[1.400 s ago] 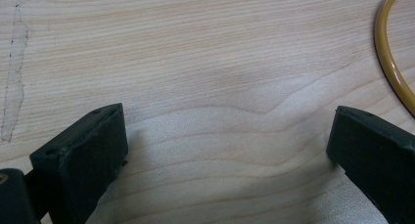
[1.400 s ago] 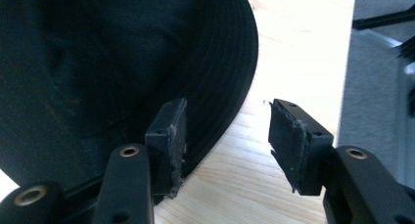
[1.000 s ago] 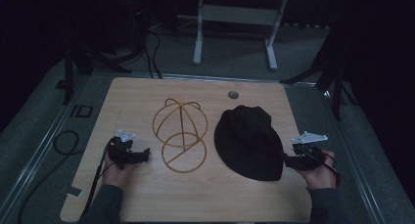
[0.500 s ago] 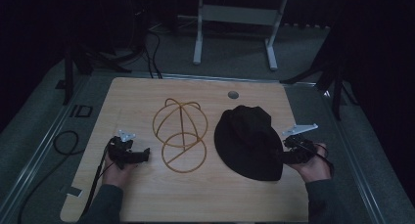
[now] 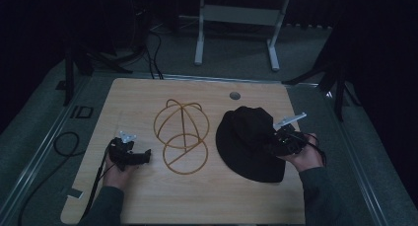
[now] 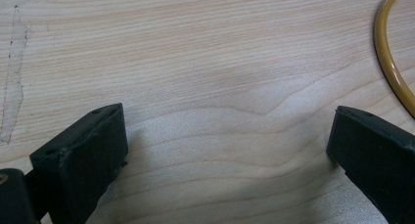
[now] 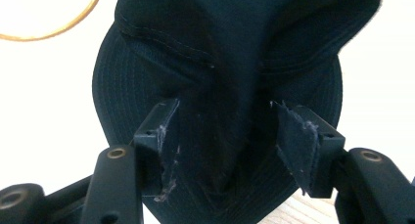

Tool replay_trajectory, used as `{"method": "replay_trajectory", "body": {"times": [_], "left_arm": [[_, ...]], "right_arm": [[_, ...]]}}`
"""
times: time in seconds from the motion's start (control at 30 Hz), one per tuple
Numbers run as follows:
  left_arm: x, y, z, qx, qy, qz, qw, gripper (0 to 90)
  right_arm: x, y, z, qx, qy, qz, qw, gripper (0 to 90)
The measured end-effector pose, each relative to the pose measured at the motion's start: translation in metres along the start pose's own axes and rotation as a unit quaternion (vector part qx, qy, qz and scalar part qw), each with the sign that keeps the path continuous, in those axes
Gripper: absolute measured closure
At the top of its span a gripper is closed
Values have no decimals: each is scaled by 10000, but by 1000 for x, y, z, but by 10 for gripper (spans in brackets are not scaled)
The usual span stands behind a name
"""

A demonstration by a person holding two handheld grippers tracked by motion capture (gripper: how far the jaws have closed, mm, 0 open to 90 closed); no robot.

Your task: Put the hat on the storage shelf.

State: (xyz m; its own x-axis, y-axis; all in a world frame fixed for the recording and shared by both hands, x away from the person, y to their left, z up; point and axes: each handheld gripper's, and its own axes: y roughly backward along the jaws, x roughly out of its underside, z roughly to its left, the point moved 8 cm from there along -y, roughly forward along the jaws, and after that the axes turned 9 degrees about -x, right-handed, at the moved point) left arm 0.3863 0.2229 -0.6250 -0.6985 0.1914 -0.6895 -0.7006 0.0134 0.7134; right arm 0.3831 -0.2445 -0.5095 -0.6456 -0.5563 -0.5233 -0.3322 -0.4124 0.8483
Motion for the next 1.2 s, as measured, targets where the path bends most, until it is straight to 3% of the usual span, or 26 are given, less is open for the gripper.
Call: {"method": "replay_trajectory", "body": {"times": [0.1,0.13,0.17,0.23,0.67,0.8,0.9,0.93,1.0,1.07,1.1,1.2], "left_arm": [[0,0,0,0,-1,1,10000,18],[0,0,0,-1,3,1,10000,18],[0,0,0,-6,2,3,10000,18],[0,0,0,0,4,-2,10000,18],[0,0,0,-6,-1,3,10000,18],[0,0,0,-5,-1,3,10000,18],[0,0,0,-2,0,3,10000,18],[0,0,0,1,6,-3,10000,18],[0,0,0,1,1,1,10000,18],[0,0,0,-2,0,3,10000,18],[0,0,0,-6,-1,3,10000,18],[0,0,0,-6,0,4,10000,18]], "right_arm": [[-2,-3,1,-2,7,94,10000,362],[-4,-4,1,3,-7,130,9999,322],[-6,-7,0,48,-81,251,9996,203],[-8,-9,-1,126,-98,352,9993,153],[-18,-22,-16,60,-362,737,9966,144],[-20,-27,-20,-180,-504,854,9949,253],[-18,-30,-24,-327,-546,1083,9921,451],[-18,-30,-24,-327,-546,1083,9921,451],[-15,-33,-23,-531,-575,1236,9892,542],[-15,-34,-22,-591,-600,1257,9885,553],[-17,-34,-22,-693,-621,1252,9878,611],[-19,-35,-22,-748,-620,1296,9868,677]]}}
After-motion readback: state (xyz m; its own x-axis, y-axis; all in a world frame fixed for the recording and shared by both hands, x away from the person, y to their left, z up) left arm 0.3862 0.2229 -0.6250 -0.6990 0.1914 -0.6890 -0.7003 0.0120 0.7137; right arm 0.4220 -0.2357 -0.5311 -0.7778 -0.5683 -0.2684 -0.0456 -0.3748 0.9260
